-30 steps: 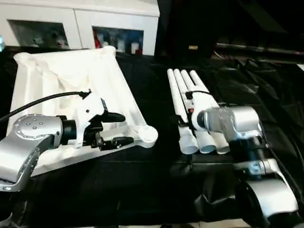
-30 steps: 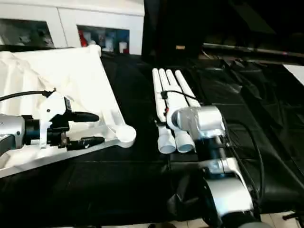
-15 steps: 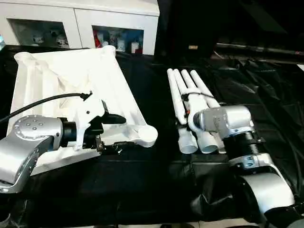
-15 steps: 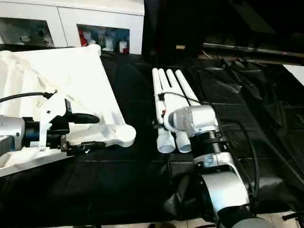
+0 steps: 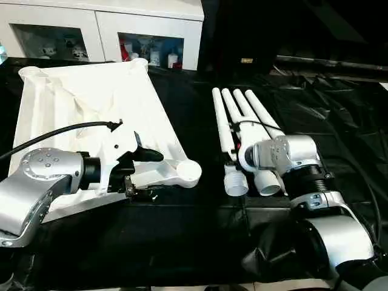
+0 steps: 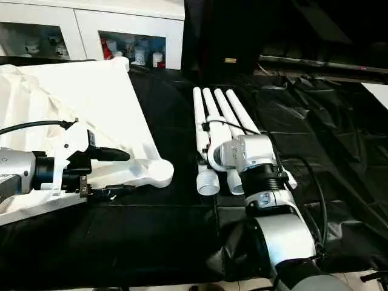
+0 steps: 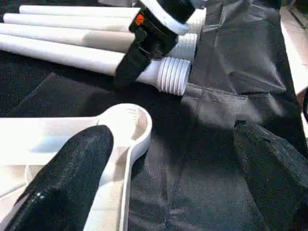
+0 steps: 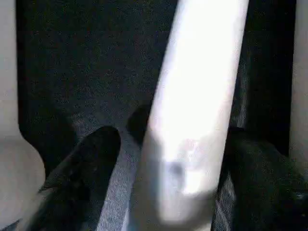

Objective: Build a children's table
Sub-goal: Pick table leg

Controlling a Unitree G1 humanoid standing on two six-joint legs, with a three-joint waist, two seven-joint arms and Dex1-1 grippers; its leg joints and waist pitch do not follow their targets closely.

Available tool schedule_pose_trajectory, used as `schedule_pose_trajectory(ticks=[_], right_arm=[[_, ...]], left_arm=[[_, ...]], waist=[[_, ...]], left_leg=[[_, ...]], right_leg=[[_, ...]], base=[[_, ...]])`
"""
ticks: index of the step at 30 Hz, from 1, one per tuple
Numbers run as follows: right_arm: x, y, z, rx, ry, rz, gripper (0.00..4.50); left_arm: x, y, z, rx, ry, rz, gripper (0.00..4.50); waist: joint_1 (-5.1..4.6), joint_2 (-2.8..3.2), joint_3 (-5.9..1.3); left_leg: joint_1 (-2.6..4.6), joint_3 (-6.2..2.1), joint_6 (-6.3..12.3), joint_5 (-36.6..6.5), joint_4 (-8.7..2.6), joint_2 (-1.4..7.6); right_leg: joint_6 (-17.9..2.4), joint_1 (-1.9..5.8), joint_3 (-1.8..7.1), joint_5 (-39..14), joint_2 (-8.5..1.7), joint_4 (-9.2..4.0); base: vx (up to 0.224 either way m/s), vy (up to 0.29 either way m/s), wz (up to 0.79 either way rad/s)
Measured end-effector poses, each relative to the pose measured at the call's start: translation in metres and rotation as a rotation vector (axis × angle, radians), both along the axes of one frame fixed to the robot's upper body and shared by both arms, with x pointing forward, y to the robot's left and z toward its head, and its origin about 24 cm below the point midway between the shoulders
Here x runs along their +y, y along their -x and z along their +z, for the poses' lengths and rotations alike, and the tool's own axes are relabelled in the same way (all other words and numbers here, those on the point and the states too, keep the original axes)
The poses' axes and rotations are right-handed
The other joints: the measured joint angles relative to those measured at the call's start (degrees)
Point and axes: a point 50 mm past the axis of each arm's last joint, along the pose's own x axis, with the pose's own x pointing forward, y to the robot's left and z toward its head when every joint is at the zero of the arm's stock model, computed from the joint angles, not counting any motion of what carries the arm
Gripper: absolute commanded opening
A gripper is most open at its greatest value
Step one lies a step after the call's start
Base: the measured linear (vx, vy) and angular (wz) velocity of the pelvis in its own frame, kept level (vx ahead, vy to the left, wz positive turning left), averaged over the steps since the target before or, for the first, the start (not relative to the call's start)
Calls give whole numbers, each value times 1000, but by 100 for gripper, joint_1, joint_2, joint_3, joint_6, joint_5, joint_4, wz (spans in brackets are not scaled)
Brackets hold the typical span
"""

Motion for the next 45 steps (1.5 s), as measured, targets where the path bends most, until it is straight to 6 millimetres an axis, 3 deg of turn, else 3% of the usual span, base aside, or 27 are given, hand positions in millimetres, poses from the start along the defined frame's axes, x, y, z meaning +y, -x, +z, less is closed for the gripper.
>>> schedule_pose_trajectory(ticks=[15, 24, 28, 33, 37, 41, 45], right_arm=[[-6, -1, -5, 20, -15, -50, 203], [-10, -3, -4, 28, -94, -108, 191], [-8, -8, 14, -58, -164, -99, 190], [-6, -16, 58, -426, -349, -37, 189], [-9, -5, 79, -609, -435, 81, 189], [-12, 12, 77, -650, -505, 172, 189], [-10, 21, 75, -665, -517, 230, 189]], left_arm=[[-8, -9, -6, -48, -15, 62, 450], [-12, -25, -4, -115, 79, 162, 450], [-14, -36, 10, -175, 148, 219, 450], [-30, -68, 19, -243, 260, 412, 450], [-45, -82, 21, -47, 417, 469, 450], [-66, -86, 20, 152, 635, 452, 450], [-79, -88, 36, 219, 817, 404, 450]], waist=[[8, -6, -5], [22, -3, -3], [16, 12, 2], [84, 11, 1], [163, 8, 0], [186, 7, -1], [168, 7, -1]], left_leg=[[10, -3, -4, 3, 10, 1], [6, -1, -4, 3, 13, 0], [4, -3, -5, 3, 14, 0], [-2, 0, -4, 3, 15, 1], [-1, 5, 0, 3, 21, 1], [-9, 9, 4, 2, 21, 0], [-7, 8, 4, 2, 22, 0]], right_leg=[[13, 2, 0, -7, 0, 22], [-13, 1, 0, 10, 0, 22], [-16, 0, 0, 13, 1, 21], [-13, 0, -1, 11, 1, 17], [-12, 3, 1, 9, 0, 12], [-14, 1, 1, 8, 1, 8], [-15, 1, 0, 9, 1, 9]], base=[[0, 0, 0], [0, 0, 0], [0, 0, 0], [0, 0, 0], [0, 0, 0], [0, 0, 0], [0, 0, 0]])
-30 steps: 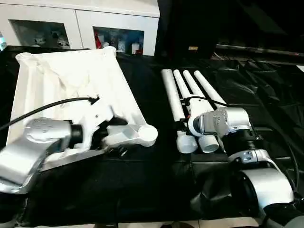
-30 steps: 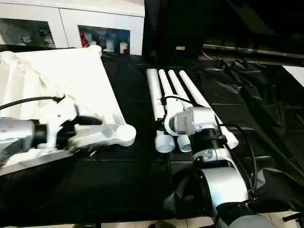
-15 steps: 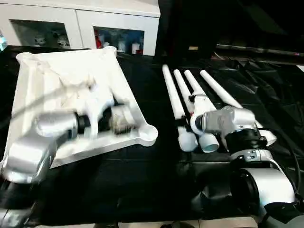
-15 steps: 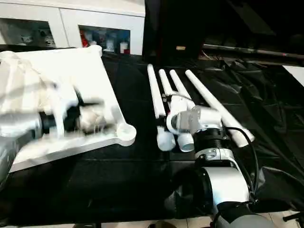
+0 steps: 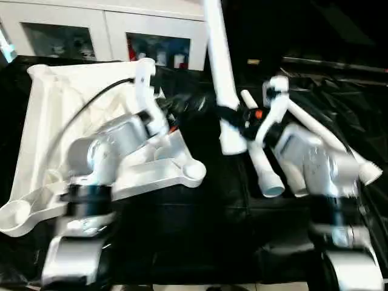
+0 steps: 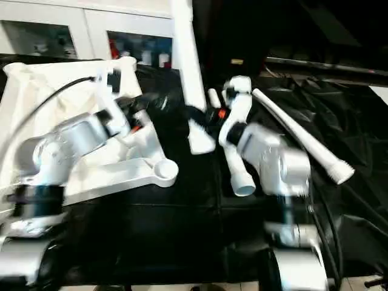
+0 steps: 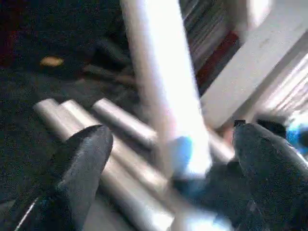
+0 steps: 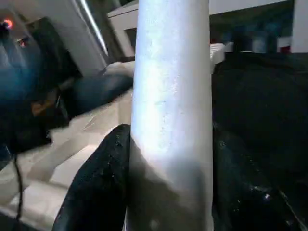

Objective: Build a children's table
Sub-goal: Pick table leg

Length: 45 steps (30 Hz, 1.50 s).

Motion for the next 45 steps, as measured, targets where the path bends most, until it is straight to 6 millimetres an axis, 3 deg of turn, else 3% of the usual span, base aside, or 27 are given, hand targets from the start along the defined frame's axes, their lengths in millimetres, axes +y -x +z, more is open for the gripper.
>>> schedule_pose_trajectory(ticks=[3, 13, 14, 18, 45], right_arm=[[2, 4, 2, -20, 2, 29, 189], [15, 14, 3, -87, 60, 141, 189], [16, 14, 3, -90, 64, 149, 189], [21, 16, 3, -98, 86, 170, 189], [26, 19, 2, -123, 113, 202, 189]], left_arm=[[-2, 0, 9, 2, 51, -16, 450], [-8, 3, 8, 60, 139, -54, 450], [-8, 4, 8, 62, 137, -56, 421], [-11, 3, 5, 69, 94, -35, 409], [-8, 2, 1, 84, 75, 34, 198]], waist=[[-9, 0, 0], [17, 0, 0], [14, 0, 0], [11, 0, 0], [14, -3, -2]], left_leg=[[4, -2, 0, 0, -1, 0], [-18, -8, 3, -1, 0, 0], [-21, -8, 5, -2, 0, 0], [-35, -13, 7, -3, 0, 1], [-54, -17, 13, 2, 2, 3]], right_leg=[[1, 0, -1, 0, 1, 1], [5, 4, -10, 2, 0, -26], [5, 3, -11, 2, 0, -29], [5, 3, -22, 3, 0, -38], [6, 2, -40, 7, -2, -47]], base=[[0, 0, 0], [0, 0, 0], [0, 0, 0], [0, 0, 0], [0, 0, 0]])
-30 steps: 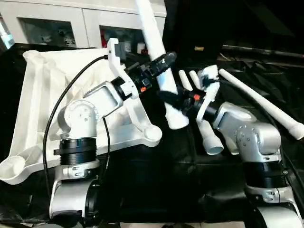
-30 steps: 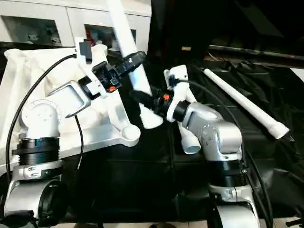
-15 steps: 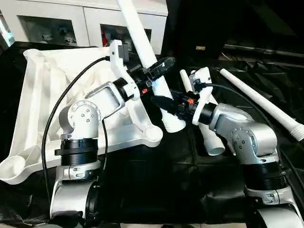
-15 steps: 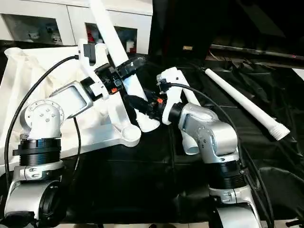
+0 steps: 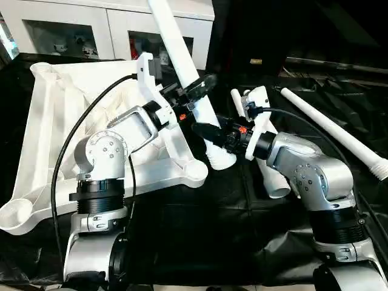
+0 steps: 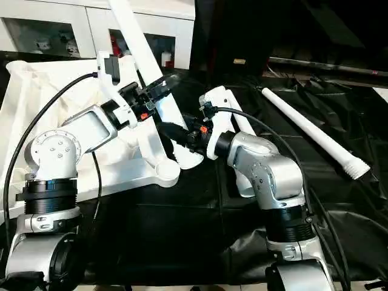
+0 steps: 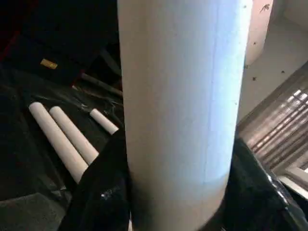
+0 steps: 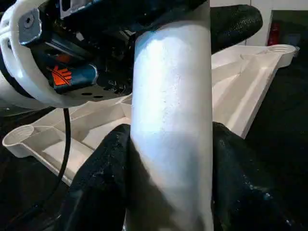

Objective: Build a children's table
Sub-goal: Pick table leg

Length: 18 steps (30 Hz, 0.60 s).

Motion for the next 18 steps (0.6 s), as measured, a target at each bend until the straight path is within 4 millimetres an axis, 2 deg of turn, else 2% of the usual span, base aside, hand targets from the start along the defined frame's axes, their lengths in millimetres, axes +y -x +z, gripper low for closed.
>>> schedule_pose_trajectory(ticks=[2, 6, 11, 18], right_arm=[[0, 1, 0, 12, -13, 8, 245], [-2, 4, 1, 74, -69, 49, 278], [-21, 17, 12, 110, -100, 202, 288], [-32, 25, 15, 181, -115, 304, 288]], left_arm=[[0, 1, 1, -9, -6, -1, 194], [-1, 5, 3, -37, -12, -46, 189], [-1, 16, 12, -121, -33, -213, 188], [3, 23, 16, -163, -45, -354, 188]], waist=[[-1, 0, 0], [3, 0, 0], [34, 0, 0], [49, -2, -1]], left_leg=[[0, 0, 0, 0, 0, 0], [-1, 0, 0, 0, 0, 0], [-1, 0, 2, 0, 1, 0], [1, 1, 2, 2, 3, 2]], right_leg=[[0, 0, 0, 0, 0, 0], [0, 0, 0, 0, 0, 0], [0, 2, -1, 0, 0, -4], [-1, 3, -4, 11, 0, -1]], base=[[0, 0, 0], [0, 0, 0], [0, 0, 0], [0, 0, 0]])
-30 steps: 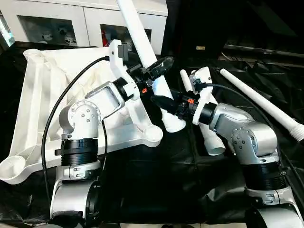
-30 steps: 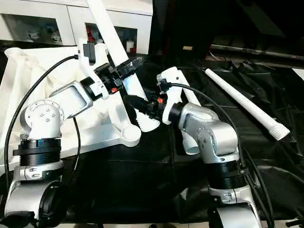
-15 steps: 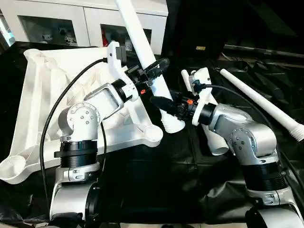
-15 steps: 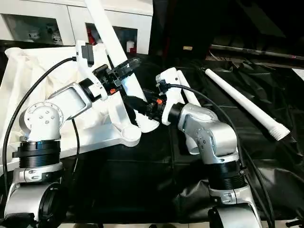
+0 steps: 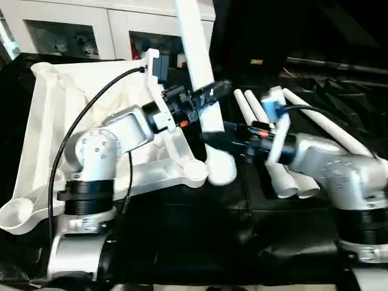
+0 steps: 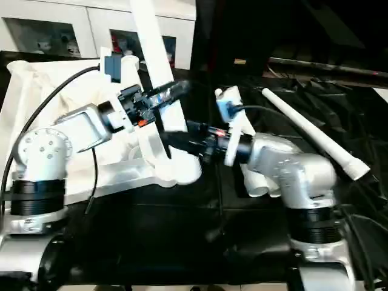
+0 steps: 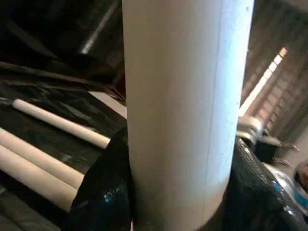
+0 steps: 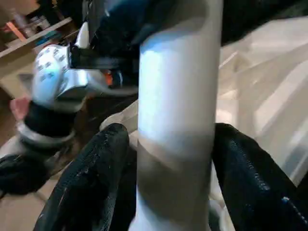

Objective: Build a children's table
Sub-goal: Pick table leg

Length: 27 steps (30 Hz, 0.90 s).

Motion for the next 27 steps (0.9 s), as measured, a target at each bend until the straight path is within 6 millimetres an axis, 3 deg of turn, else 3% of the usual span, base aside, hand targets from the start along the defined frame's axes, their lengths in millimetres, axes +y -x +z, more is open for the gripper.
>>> schedule_pose_trajectory(ticks=[10, 11, 14, 16, 27], right_arm=[[1, 5, 1, 13, 11, 59, 288], [2, 6, 2, 10, 14, 65, 260], [4, 7, 1, 16, 12, 78, 253], [5, 7, 1, 18, 11, 80, 223], [9, 5, 1, -6, 0, 57, 191]], left_arm=[[-2, 3, 13, -48, 50, -93, 188], [-2, 4, 14, -48, 56, -99, 188], [-1, 3, 13, -47, 59, -107, 188], [-1, 3, 12, -44, 61, -109, 188], [0, 1, 14, -68, 70, -80, 188]], waist=[[54, 0, 0], [63, 0, 0], [72, 0, 0], [75, 0, 0], [76, 0, 0]], left_leg=[[-1, 0, 1, 2, 10, 0], [-1, 0, 1, 2, 11, 0], [-1, 0, 1, 2, 12, 0], [-2, 0, 1, 2, 13, 0], [-3, 0, 1, 2, 16, 1]], right_leg=[[1, 3, -1, 11, -2, 0], [1, 2, -1, 11, -2, 0], [2, 2, -1, 12, -2, 0], [2, 2, -1, 12, -2, 0], [2, 3, -1, 13, -2, 0]], base=[[0, 0, 0], [0, 0, 0], [0, 0, 0], [0, 0, 0], [0, 0, 0]])
